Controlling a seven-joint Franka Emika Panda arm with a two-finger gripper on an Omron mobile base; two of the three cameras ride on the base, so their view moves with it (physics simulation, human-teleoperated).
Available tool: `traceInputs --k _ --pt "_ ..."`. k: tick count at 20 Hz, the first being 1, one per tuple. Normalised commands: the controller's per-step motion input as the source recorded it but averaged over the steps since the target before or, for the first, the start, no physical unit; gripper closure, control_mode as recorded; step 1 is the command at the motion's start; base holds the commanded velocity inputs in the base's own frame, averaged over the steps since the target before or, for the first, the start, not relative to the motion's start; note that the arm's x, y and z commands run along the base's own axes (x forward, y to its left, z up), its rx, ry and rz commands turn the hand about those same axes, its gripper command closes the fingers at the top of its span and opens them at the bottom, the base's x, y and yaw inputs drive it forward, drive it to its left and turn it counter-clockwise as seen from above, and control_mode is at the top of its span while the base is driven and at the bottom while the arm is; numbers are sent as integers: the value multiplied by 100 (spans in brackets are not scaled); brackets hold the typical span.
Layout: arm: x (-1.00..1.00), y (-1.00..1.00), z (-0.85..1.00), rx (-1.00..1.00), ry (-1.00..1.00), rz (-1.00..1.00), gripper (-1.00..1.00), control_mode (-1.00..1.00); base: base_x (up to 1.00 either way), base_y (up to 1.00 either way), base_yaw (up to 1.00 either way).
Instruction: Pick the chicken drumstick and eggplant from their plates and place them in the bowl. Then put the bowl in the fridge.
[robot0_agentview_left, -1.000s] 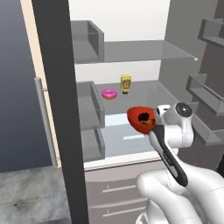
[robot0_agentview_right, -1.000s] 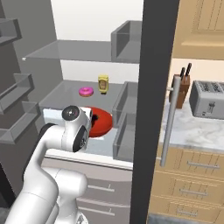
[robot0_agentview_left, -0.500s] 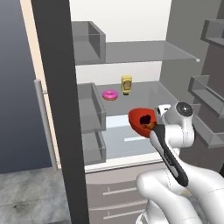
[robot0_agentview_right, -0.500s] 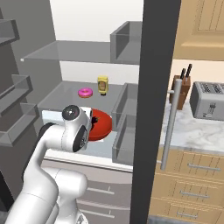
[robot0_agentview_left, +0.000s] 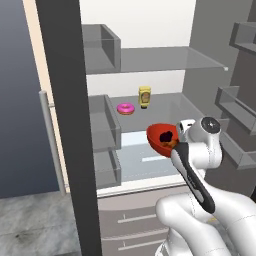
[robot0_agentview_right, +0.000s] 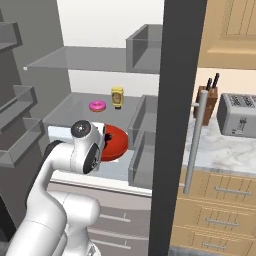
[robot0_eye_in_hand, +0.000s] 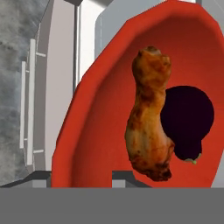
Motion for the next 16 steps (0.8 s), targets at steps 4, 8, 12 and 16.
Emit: traceInputs --k 4,8,12,16 --pt "0 0 0 0 0 0 100 100 0 0 0" --pt "0 0 0 0 0 0 100 -100 0 0 0" --pt "0 0 0 0 0 0 100 -100 0 0 0" --pt "0 0 0 0 0 0 100 -100 0 0 0"
